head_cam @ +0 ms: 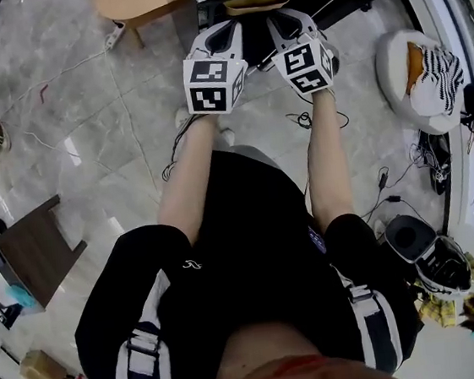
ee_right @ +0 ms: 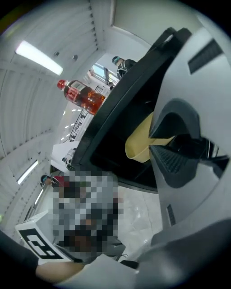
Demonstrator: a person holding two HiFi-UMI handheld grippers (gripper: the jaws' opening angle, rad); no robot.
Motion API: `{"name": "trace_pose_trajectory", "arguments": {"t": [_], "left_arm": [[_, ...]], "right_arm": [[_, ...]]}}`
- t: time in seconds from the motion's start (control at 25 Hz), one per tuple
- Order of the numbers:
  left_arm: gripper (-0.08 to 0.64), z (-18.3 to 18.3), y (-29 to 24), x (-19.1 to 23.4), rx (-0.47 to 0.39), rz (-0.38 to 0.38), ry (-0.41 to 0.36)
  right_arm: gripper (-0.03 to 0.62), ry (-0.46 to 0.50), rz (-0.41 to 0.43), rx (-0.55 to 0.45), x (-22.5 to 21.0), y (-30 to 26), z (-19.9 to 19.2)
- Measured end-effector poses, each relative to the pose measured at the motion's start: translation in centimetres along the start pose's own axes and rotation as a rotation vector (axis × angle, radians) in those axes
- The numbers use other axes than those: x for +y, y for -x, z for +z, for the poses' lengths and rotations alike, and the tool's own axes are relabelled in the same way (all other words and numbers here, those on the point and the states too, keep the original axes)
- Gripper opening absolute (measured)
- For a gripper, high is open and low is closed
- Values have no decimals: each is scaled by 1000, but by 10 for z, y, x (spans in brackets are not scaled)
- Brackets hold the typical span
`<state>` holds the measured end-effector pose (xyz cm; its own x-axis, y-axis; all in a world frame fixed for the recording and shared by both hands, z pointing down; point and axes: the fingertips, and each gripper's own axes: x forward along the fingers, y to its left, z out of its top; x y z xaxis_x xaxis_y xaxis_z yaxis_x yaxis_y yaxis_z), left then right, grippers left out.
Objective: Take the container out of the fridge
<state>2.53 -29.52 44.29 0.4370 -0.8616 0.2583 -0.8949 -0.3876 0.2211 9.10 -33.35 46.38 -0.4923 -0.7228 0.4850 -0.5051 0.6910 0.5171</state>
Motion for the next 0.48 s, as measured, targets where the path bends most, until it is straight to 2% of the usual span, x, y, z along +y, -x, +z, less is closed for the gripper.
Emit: {"name": "trace_pose_trajectory", "arguments": {"t": [0.48], "left_arm": [[8,-18,0,13,31,12,20]], "right_arm": [[17,282,84,101,9,-43,-6]]}}
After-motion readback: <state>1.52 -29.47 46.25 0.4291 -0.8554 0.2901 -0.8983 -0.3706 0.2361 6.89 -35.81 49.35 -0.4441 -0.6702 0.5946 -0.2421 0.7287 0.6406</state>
